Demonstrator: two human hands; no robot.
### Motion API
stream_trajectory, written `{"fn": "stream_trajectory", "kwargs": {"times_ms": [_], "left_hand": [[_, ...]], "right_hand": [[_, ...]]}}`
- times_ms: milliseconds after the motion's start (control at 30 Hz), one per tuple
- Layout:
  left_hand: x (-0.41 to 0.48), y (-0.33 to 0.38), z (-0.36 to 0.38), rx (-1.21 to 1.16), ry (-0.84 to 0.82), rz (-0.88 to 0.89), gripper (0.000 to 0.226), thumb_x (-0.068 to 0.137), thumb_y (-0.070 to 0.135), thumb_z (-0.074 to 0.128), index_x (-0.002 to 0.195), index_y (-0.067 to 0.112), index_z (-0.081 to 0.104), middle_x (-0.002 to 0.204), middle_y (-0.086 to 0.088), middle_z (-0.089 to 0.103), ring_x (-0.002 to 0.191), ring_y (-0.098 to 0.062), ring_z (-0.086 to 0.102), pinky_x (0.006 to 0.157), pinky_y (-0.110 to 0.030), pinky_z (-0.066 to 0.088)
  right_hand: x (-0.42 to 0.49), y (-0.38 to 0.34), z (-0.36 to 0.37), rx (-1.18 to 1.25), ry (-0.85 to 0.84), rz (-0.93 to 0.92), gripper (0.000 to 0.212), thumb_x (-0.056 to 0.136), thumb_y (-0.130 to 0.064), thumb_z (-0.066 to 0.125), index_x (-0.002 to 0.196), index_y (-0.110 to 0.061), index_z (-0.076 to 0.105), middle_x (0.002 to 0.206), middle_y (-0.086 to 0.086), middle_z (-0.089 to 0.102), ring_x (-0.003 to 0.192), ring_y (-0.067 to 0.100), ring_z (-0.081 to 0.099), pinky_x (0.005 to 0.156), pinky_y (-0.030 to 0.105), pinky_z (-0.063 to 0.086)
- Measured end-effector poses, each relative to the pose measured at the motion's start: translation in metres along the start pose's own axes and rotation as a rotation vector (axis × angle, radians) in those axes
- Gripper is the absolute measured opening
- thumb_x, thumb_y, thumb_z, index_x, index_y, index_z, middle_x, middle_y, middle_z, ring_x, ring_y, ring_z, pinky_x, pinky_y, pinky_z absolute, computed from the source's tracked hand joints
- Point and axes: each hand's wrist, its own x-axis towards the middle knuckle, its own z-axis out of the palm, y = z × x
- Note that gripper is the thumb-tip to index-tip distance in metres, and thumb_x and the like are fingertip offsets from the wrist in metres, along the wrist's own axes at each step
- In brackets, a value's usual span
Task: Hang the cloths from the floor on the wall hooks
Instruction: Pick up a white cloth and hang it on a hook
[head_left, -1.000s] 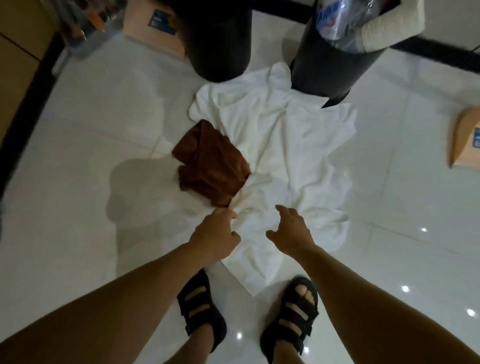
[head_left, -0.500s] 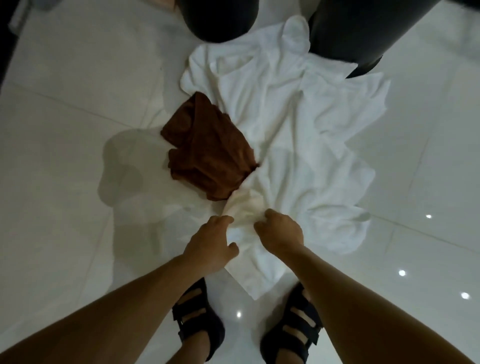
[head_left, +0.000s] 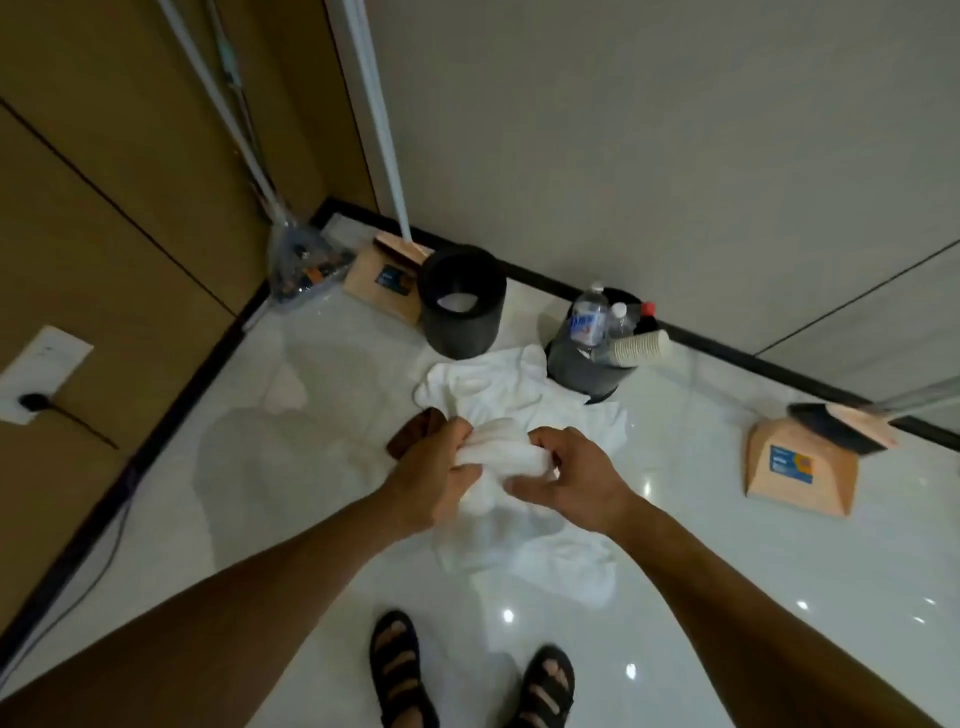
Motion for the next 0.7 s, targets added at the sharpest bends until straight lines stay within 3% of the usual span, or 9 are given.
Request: {"fn": "stream_trajectory", "kwargs": {"times_ms": [67,133,267,333,400,500,533,633,700], "left_hand": [[-0.018,0.040,-0.046,-0.016,0.086,0.000,0.016,0.087,0.022,0.055,0.102,0.018,0.051,0.094,-0.001,0.060,0.085,-0.019,0.057,0.067,-0.031,0.046],[-0.038,0.076,-0.086,-0.034,0.166,0.027,0.012,0.088,0.024,0.057,0.098,0.022,0.051,0.089,0.005,0.059,0.080,-0.010,0.056,0.061,-0.019,0.042],[-0.093,0.143,-0.148,-0.069,0.302,0.137,0.027,0.092,0.025,0.060,0.118,0.032,0.054,0.103,0.025,0.056,0.087,0.018,0.053,0.068,0.002,0.038],[-0.125,0.172,-0.172,-0.040,0.353,0.158,0.033,0.092,0.026,0.062,0.125,0.027,0.058,0.111,0.018,0.062,0.090,0.013,0.055,0.072,0.002,0.039],[-0.156,0.196,-0.197,0.038,0.380,0.099,0.026,0.087,0.035,0.067,0.110,0.024,0.068,0.103,0.003,0.070,0.081,0.000,0.061,0.066,-0.005,0.044],[-0.206,0.224,-0.232,0.126,0.387,0.000,0.024,0.077,0.037,0.077,0.095,0.022,0.071,0.094,0.001,0.072,0.083,-0.013,0.067,0.076,-0.028,0.055],[-0.224,0.231,-0.243,0.141,0.410,0.001,0.021,0.076,0.036,0.077,0.091,0.023,0.071,0.091,0.004,0.072,0.082,-0.012,0.068,0.075,-0.028,0.056],[-0.275,0.243,-0.267,0.194,0.618,0.013,0.014,0.082,0.038,0.072,0.075,0.026,0.066,0.075,0.015,0.063,0.067,0.000,0.060,0.055,-0.006,0.044],[-0.303,0.242,-0.279,0.235,0.728,-0.005,0.021,0.087,0.041,0.065,0.083,0.021,0.067,0.077,0.012,0.062,0.067,0.001,0.056,0.053,-0.006,0.040]], "right_hand": [[-0.015,-0.042,-0.031,-0.136,-0.045,-0.023,0.027,0.072,-0.054,0.075,0.078,-0.036,0.056,0.083,-0.005,0.061,0.082,0.015,0.057,0.072,0.026,0.044],[-0.029,-0.082,-0.056,-0.153,-0.006,-0.061,0.028,0.075,-0.050,0.075,0.070,-0.035,0.052,0.081,-0.003,0.058,0.082,0.019,0.056,0.074,0.034,0.046],[-0.058,-0.156,-0.092,0.101,0.084,-0.223,0.025,0.076,-0.022,0.081,0.095,-0.012,0.070,0.105,0.009,0.064,0.096,0.028,0.063,0.083,0.042,0.053],[-0.074,-0.192,-0.105,0.254,0.144,-0.259,0.017,0.079,-0.019,0.078,0.093,-0.014,0.069,0.093,0.008,0.069,0.085,0.025,0.067,0.071,0.035,0.056],[-0.088,-0.231,-0.116,0.368,0.190,-0.304,0.013,0.081,-0.020,0.075,0.083,-0.020,0.062,0.077,0.002,0.067,0.071,0.018,0.064,0.057,0.028,0.052],[-0.109,-0.292,-0.125,0.351,0.224,-0.494,0.012,0.083,-0.019,0.073,0.082,-0.023,0.062,0.077,-0.002,0.067,0.069,0.012,0.062,0.060,0.027,0.051],[-0.115,-0.311,-0.125,0.307,0.234,-0.571,0.006,0.085,-0.019,0.072,0.087,-0.022,0.067,0.083,-0.002,0.068,0.073,0.011,0.062,0.065,0.027,0.052],[-0.133,-0.365,-0.121,0.016,0.307,-0.721,0.020,0.091,-0.026,0.063,0.106,-0.018,0.072,0.104,0.003,0.072,0.092,0.018,0.065,0.084,0.033,0.052],[-0.147,-0.395,-0.114,-0.090,0.316,-0.773,0.022,0.093,-0.030,0.060,0.108,-0.020,0.071,0.107,0.005,0.072,0.097,0.025,0.065,0.085,0.038,0.052]]}}
